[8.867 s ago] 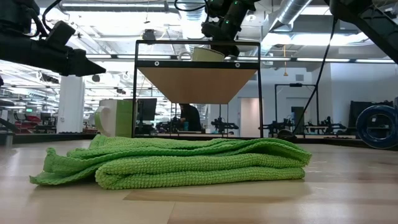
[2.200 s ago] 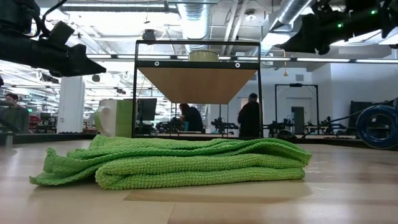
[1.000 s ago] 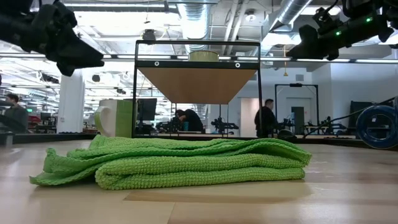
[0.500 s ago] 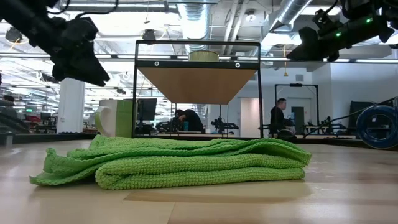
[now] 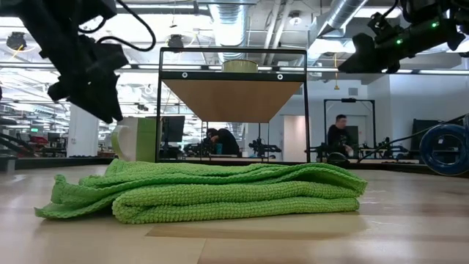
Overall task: Stack small to large cups/mugs on shelf
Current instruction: Put the green mug on the shelf
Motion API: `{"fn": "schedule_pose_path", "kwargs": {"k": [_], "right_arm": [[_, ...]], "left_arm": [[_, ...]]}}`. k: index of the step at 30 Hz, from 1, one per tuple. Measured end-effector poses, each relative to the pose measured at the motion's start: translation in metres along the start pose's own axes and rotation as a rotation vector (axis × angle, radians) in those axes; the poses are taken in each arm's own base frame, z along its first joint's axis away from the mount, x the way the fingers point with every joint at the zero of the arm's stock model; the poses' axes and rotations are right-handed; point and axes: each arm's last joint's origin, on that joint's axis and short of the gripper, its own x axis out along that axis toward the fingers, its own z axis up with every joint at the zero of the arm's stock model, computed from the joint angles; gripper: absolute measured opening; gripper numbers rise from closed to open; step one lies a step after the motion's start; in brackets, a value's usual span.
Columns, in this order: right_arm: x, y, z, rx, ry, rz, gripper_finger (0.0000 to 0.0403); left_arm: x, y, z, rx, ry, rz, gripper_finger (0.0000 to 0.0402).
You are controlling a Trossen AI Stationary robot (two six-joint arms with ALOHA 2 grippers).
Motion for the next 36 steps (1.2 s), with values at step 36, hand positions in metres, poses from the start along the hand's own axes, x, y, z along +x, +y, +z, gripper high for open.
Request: {"fn": "schedule_pose_path", "kwargs": {"k": [36], "right_arm": [[0.0,0.0,-0.002,-0.004,0.022,0.003,0.021]], "left_arm": [[0.024,0.005,0.013,-0.096,-0.024,0.119,0.0144]]}}
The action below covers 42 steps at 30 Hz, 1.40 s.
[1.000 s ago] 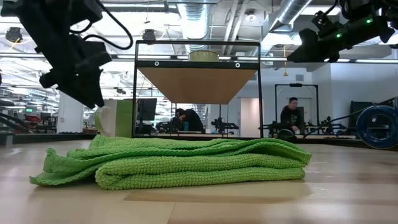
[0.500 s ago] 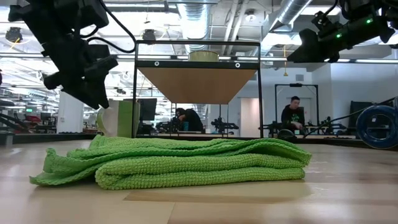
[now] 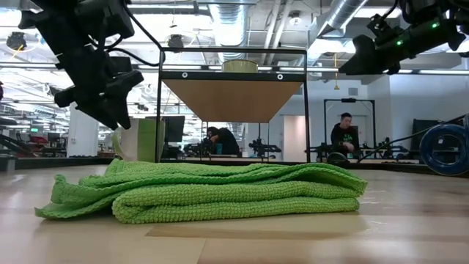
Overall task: Stack small to large cups/mugs on shelf
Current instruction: Put the green mug on the shelf
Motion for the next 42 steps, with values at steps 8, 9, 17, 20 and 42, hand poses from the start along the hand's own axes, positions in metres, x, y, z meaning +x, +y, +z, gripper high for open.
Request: {"fn": "schedule_pose_path", "kwargs": {"k": [8,9,17,20,42], "right_arm": [[0.0,0.0,0.0,-0.001,0.003,0.0,0.021],[0.0,0.0,0.0,-0.001,0.003,0.0,0.021],[0.0,0.0,0.0,0.0,0.002,0.0,0.021],[0.0,0.0,0.0,0.0,0.002,0.0,0.021],[0.0,0.0,0.0,0.0,0.002,0.0,0.021]], "left_arm": [[0.002,0.002,0.002,0.073,0.031,-0.002,0.0144],[0.003,0.003,0.003,0.069,0.03,0.003,0.0144],[0.007,0.007,0.007,0.093,0.037,0.023,0.0144],[0.008,0.008,0.009,0.133,0.059,0.015,0.0144],[0.016,0.017,0.018,0.209,0.065,0.052,0.0144]]}}
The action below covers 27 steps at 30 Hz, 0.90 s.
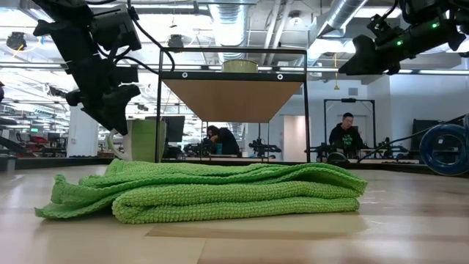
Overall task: Stack small to large cups/mugs on shelf
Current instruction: Put the green mug on the shelf
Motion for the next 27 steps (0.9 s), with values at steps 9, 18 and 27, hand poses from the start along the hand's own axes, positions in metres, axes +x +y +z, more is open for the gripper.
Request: {"fn": "schedule_pose_path", "kwargs": {"k": [9,18,27], "right_arm": [[0.0,0.0,0.0,0.0,0.0,0.0,0.021],[0.0,0.0001,-0.0009,-0.001,0.009,0.001,0.021],[-0.0001,0.0003,-0.0026,-0.004,0.027,0.003,0.021]], "left_arm": [[0.0,0.0,0.0,-0.001,-0.001,0.001,0.0144],[0.0,-0.0014,-0.0011,0.05,0.041,-0.055,0.0144],[0.001,0.001,0.0005,0.042,0.022,-0.019,0.011]]}}
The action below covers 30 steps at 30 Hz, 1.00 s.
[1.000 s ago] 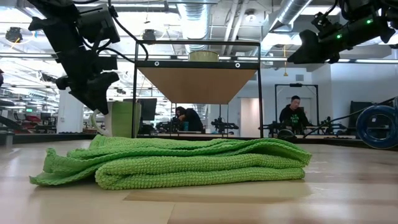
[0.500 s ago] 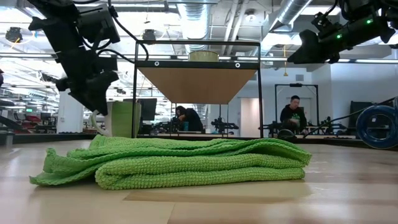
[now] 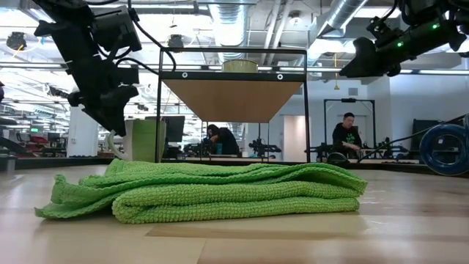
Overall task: Stack small to large cups/mugs on shelf
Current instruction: Put the green mug on the shelf
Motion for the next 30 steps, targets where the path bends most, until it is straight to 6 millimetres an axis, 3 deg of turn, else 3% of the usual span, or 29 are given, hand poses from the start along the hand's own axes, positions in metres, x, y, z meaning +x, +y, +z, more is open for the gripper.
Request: {"fn": "schedule_pose_path", "kwargs": {"k": [8,15,30], "right_arm": [[0.0,0.0,0.0001,0.0,-0.001,0.0,0.021],[0.0,0.0,0.0001,0.0,-0.002,0.0,0.021],[0.0,0.0,0.0001,0.0,-0.001,0.0,0.021]], "left_arm": [[0.0019,0.0038,0.0019,-0.012,0.005,0.015,0.005],[0.0023,0.0047,0.002,0.016,0.013,0.013,0.0064],[0.0023,0.0047,0.0018,0.075,0.017,0.01,0.0047]]}}
